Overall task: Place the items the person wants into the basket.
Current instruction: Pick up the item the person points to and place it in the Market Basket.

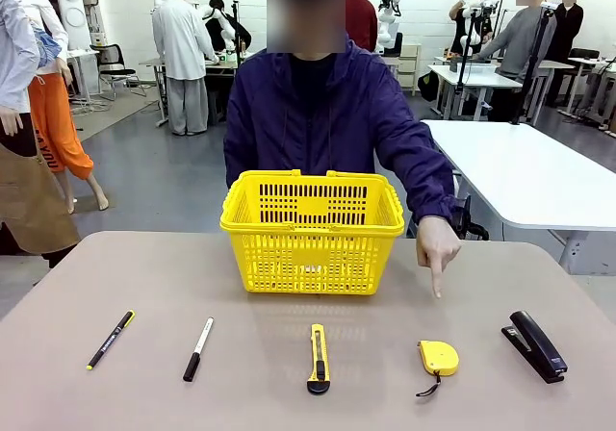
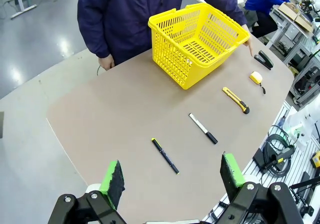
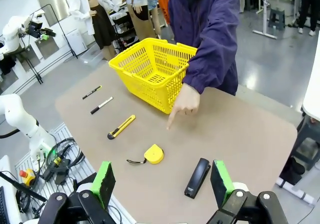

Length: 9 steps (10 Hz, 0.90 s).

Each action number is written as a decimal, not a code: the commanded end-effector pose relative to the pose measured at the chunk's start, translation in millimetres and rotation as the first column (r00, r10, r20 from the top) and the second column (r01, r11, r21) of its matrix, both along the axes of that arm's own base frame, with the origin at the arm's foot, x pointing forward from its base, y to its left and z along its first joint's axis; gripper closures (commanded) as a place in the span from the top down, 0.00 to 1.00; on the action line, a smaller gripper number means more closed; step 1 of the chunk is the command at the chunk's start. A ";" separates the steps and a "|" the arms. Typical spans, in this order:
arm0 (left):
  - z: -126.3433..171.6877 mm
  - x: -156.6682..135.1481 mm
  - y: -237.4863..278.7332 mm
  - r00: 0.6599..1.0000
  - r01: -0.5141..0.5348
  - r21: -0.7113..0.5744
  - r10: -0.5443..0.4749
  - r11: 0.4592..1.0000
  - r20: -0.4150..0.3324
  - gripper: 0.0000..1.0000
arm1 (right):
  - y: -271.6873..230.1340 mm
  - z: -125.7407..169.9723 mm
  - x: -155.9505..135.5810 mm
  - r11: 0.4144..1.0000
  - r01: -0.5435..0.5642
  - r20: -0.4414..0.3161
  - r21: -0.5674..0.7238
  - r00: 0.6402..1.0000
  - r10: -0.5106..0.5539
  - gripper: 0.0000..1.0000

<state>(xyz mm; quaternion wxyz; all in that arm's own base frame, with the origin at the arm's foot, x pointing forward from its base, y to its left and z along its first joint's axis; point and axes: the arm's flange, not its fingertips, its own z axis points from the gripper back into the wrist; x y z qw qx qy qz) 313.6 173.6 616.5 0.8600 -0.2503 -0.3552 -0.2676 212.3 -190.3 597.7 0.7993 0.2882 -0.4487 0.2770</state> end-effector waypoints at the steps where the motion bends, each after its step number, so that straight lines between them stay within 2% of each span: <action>1: -0.1 -0.8 1.4 1.000 0.013 -0.011 -0.013 1.000 0.012 1.00 | 0.8 1.5 1.8 1.000 -0.016 0.017 0.012 1.000 0.016 1.00; 6: -0.1 -0.8 1.4 1.000 0.013 -0.011 -0.013 1.000 0.012 1.00 | 0.8 1.5 1.8 1.000 -0.016 0.017 0.012 1.000 0.016 1.00; 7: -0.1 -0.8 1.4 1.000 0.013 -0.011 -0.013 1.000 0.012 1.00 | -0.1 -0.4 1.1 1.000 0.000 -0.003 -0.002 1.000 0.000 1.00; 8: -0.1 -0.8 1.4 1.000 0.013 -0.011 -0.013 1.000 0.012 1.00 | 33.9 -4.3 23.2 0.990 -0.014 -0.131 -0.137 0.991 -0.004 1.00; 9: -0.1 -0.8 1.4 1.000 0.013 -0.011 -0.013 1.000 0.012 1.00 | 67.0 -2.6 46.2 0.976 -0.066 -0.219 -0.206 0.975 0.020 1.00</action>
